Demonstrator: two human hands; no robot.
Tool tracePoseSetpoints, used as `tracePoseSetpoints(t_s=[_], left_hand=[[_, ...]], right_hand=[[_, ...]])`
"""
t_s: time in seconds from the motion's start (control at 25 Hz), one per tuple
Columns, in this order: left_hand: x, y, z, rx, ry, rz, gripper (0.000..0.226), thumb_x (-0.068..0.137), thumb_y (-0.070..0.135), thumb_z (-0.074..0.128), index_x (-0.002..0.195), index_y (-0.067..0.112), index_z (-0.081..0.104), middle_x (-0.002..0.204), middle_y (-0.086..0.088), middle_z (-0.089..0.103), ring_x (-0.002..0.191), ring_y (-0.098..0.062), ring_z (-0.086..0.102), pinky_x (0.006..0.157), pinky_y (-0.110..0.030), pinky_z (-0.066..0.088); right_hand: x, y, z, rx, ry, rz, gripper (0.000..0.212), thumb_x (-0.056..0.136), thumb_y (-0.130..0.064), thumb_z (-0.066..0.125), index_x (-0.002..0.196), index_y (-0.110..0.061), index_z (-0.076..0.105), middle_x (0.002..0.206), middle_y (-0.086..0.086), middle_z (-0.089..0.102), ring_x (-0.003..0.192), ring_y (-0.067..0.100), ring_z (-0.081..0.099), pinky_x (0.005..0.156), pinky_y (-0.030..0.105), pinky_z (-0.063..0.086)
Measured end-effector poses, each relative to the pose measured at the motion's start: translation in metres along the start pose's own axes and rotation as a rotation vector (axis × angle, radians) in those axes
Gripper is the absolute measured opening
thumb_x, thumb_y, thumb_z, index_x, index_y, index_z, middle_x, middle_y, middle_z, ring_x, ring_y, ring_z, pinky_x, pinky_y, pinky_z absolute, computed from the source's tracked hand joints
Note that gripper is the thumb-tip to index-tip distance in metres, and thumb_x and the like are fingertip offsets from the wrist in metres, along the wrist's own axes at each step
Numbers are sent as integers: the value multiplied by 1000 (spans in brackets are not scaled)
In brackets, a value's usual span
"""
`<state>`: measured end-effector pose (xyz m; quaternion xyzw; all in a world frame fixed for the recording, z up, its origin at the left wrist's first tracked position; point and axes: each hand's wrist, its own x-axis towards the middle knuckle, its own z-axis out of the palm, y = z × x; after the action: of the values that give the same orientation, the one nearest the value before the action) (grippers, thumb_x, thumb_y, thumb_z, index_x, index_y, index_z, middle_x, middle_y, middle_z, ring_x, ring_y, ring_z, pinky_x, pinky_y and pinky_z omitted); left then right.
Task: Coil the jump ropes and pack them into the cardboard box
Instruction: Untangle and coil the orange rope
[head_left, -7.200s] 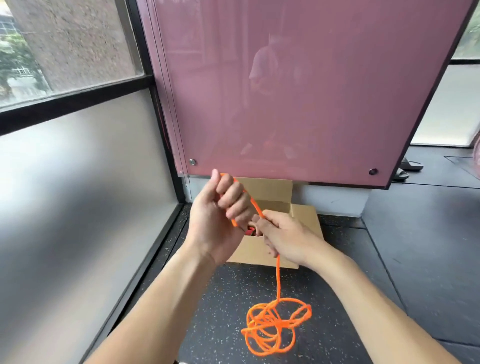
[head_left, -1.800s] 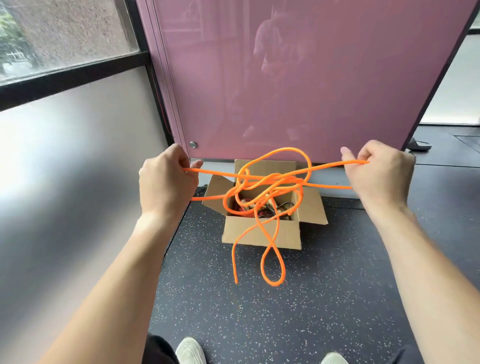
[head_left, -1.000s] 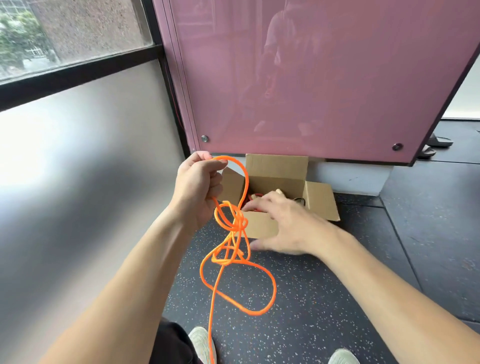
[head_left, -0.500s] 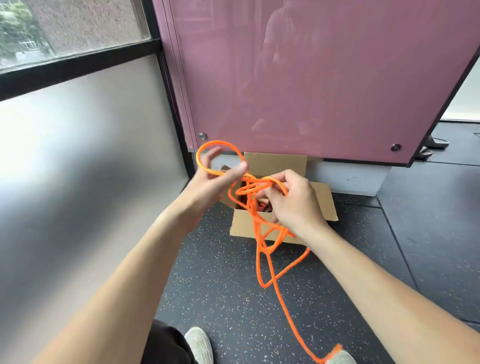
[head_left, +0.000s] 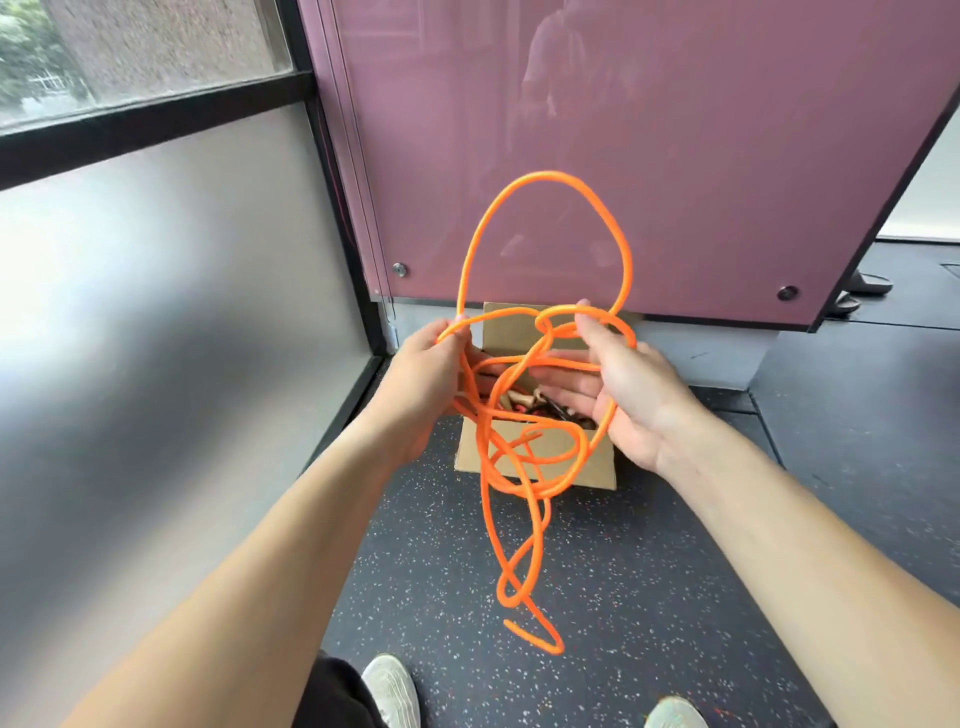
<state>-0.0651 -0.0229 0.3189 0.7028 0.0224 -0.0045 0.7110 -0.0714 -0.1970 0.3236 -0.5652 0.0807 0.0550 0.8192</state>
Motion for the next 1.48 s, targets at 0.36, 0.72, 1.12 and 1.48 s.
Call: tracePoseSetpoints(t_s=[0.36, 0.72, 1.12, 1.48], left_hand=[[11, 6, -16, 74, 98, 51, 38, 95, 28, 67, 75, 25, 36, 61, 4, 34, 46, -9, 25, 38, -18, 23], [-12, 20, 15, -585, 17, -240, 39, 108, 33, 37, 70, 25, 32, 46, 9, 22, 33, -4, 17, 27, -16, 14], [11, 14, -40, -792, 387, -178, 31, 97, 10, 44, 69, 19, 35, 57, 4, 30, 36, -8, 26, 33, -18, 24], [-11, -3, -57, 1147, 168, -174, 58, 75, 71, 70, 101, 19, 68, 94, -2, 69, 89, -22, 65, 76, -30, 46]], right_hand=[[8, -44, -58, -553, 242, -241, 45, 62, -51, 89, 75, -18, 61, 54, -6, 35, 40, 11, 29, 38, 22, 26], [-5, -19, -50, -526, 40, 199, 71, 74, -57, 77, 132, -32, 46, 130, 8, 60, 103, 28, 63, 78, 45, 53], [-25, 22, -16, -860, -406, -89, 4, 99, -26, 62, 100, -23, 64, 76, 0, 62, 47, 2, 43, 60, 17, 32], [-14, -4, -22, -372, -194, -204, 23, 105, -12, 47, 104, -3, 68, 66, 8, 47, 33, 2, 25, 38, 16, 22]])
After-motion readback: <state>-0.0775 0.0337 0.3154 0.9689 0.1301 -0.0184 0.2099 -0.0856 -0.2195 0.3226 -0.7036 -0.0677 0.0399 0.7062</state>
